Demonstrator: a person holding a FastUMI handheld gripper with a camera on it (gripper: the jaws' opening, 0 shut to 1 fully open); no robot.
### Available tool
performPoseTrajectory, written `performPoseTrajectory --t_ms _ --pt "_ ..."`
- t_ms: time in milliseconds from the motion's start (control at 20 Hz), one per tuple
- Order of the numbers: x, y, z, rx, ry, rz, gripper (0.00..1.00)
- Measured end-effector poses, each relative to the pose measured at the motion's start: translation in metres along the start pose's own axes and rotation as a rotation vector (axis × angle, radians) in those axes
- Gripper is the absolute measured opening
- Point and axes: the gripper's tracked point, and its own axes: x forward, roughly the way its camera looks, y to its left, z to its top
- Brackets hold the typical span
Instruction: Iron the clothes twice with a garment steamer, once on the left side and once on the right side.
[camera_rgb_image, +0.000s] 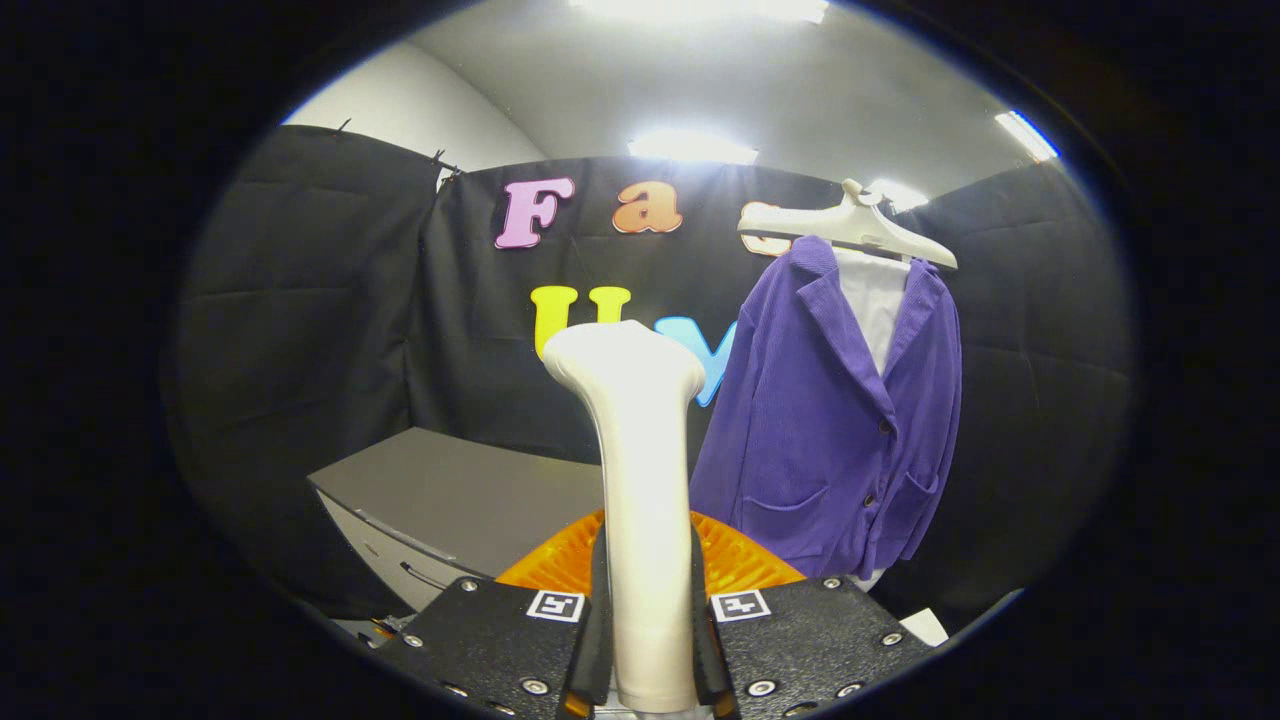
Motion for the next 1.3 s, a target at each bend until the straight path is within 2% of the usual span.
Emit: performPoseTrajectory --t_ms 250,750,1000,1200,1300 --pt "0.024 -0.029 0.036 0.009 -0.055 -0.062 0.32" --pt "0.081 -0.097 0.090 0.036 -0.131 -0.291 0.32" --pt "0.099 -0.132 0.090 0.032 -0.141 -0.391 0.32" --pt "0.110 -0.154 0.073 0.052 -0.135 -0.453 0.32" --pt "0.117 -0.156 0.060 0.019 -0.125 -0.467 0.32"
